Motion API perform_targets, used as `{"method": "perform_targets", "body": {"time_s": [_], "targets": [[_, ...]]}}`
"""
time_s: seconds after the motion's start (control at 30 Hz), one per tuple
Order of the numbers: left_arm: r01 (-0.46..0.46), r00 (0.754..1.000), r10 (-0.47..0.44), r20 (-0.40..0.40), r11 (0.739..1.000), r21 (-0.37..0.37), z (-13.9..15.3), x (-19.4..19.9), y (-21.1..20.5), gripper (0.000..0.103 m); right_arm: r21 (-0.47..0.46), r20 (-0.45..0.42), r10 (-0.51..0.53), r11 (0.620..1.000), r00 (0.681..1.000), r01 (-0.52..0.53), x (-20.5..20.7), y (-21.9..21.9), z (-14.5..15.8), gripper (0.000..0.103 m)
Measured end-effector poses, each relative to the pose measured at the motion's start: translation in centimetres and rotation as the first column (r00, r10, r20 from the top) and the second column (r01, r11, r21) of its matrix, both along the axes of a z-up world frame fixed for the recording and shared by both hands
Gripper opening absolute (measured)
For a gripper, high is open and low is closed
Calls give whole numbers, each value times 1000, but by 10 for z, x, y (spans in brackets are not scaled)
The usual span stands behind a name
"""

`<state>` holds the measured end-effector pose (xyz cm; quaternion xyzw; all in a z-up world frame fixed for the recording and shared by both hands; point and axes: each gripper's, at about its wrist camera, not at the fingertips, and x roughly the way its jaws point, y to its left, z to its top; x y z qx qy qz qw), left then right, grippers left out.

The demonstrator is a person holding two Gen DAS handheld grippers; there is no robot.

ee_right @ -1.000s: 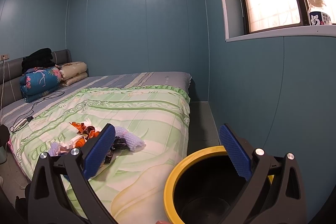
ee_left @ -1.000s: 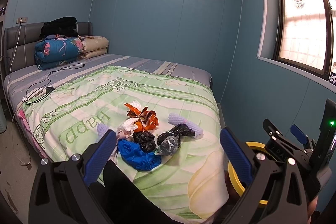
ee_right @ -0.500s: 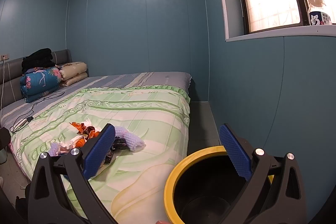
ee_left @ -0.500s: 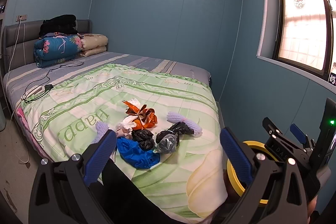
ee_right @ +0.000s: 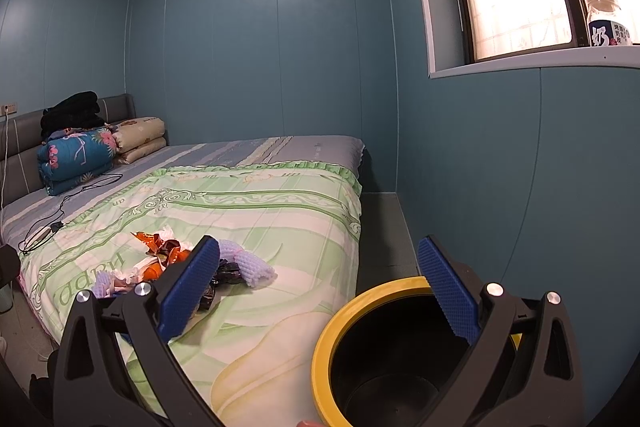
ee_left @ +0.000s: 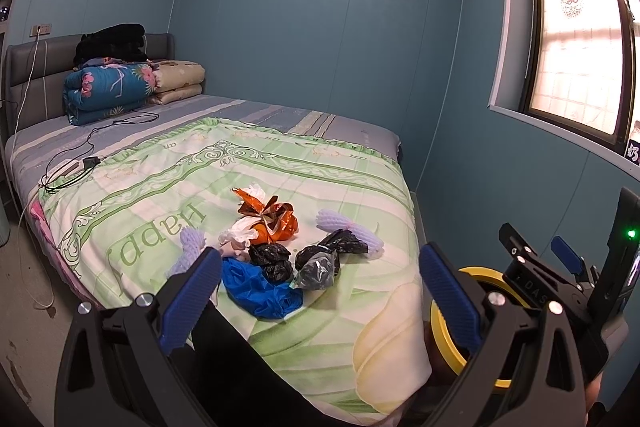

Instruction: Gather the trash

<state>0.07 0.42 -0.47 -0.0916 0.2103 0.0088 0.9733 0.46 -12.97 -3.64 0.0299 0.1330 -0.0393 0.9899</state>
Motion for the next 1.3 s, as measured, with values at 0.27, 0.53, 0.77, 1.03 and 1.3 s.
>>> {"method": "perform_targets", "body": {"time_s": [0.27, 0.53, 0.77, 1.03, 1.3], "targets": [[2, 1000, -2, -5, 1000, -7, -1, 2, 0, 95, 2, -1, -2, 1000, 1000, 2, 0, 0, 0, 95], [4, 1000, -4, -9, 1000, -13, -1, 3, 2, 95, 6, 3, -4, 1000, 1000, 4, -1, -1, 1, 95], [3, 1000, -3, -8, 1000, -14, -1, 3, 2, 95, 11, 4, -9, 1000, 1000, 9, -1, -2, 2, 95], [16, 1000, -16, -17, 1000, -14, 2, 10, 1, 95, 7, 17, -29, 1000, 999, 29, -1, -2, 1, 95], [-11, 999, 9, 40, 998, 57, 3, 14, 3, 95, -30, 48, 15, 999, 999, -14, 11, 2, 0, 95]]}}
